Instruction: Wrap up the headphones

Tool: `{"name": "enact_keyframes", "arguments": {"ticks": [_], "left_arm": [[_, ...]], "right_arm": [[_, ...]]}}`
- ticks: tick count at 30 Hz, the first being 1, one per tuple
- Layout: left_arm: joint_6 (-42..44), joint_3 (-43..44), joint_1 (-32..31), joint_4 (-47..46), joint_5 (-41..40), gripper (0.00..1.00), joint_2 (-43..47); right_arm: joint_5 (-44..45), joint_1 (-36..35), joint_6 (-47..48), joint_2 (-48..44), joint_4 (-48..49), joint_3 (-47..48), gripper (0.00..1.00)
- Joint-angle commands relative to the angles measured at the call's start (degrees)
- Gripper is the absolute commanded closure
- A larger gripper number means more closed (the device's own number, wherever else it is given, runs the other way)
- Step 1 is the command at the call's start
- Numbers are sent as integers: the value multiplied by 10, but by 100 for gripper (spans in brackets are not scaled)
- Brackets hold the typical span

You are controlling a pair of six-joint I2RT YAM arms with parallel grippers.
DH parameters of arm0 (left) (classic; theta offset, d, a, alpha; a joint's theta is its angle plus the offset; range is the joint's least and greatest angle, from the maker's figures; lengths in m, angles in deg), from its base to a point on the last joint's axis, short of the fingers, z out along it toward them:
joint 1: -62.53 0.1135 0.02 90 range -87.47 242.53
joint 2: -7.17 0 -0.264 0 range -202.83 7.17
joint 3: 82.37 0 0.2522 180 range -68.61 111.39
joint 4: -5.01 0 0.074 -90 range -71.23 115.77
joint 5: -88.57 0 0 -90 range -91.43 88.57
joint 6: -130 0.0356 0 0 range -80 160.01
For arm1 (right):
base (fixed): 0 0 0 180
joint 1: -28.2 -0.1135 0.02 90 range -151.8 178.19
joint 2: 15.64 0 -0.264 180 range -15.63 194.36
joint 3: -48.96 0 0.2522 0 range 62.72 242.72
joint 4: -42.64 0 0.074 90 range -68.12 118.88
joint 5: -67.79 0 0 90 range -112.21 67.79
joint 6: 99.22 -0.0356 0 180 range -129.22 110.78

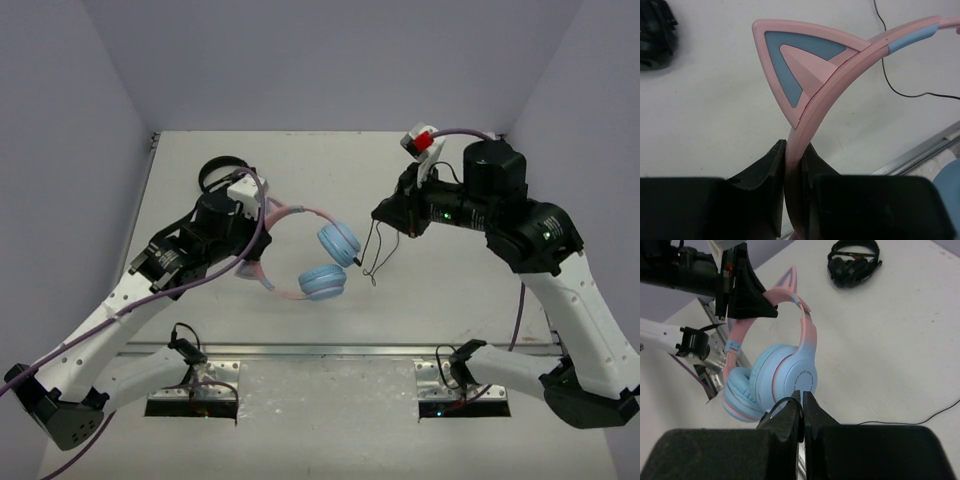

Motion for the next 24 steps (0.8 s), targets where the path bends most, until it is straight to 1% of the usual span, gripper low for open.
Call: {"name": "enact_keyframes", "arguments": {"ticks": [1, 4, 5, 7, 8, 11, 12, 13, 16, 17, 18, 21, 24], "left_arm": [[55, 7, -3, -84, 150, 100, 13], [67, 10, -4, -68, 146, 99, 12], [68, 9, -3, -68, 142, 100, 15], [68, 6, -4, -69, 153, 100, 21], [69, 6, -4, -68, 172, 100, 21], [73, 8, -4, -60, 205, 100, 10], [75, 9, -4, -57, 211, 100, 7], [75, 11, -5, -57, 217, 100, 2], [78, 13, -4, -55, 228, 100, -4], [78, 15, -4, -52, 231, 100, -6], [82, 17, -4, -50, 232, 100, -9], [83, 24, -5, -50, 247, 100, -20], [85, 32, -7, -48, 260, 100, -28]], "right_arm": [[-59, -7, 68, 55, -59, 40, 99], [-34, -22, 78, 42, -48, 10, 97], [-33, -23, 74, 34, -38, -14, 95], [-28, -23, 58, 12, -1, -42, 87], [-27, -23, 50, 5, 34, -69, 87], [-43, -23, 11, -19, 98, -123, 87], [-49, -23, 2, -22, 136, -133, 87], [-58, -23, -19, -22, 150, -140, 87], [-81, -24, -41, -9, 181, -146, 87], [-79, -27, -43, 3, 179, -137, 85], [-77, -28, -43, 10, 175, -131, 76], [-60, -34, -32, 33, 164, -117, 68], [-38, -42, -26, 53, 153, -112, 63]]}}
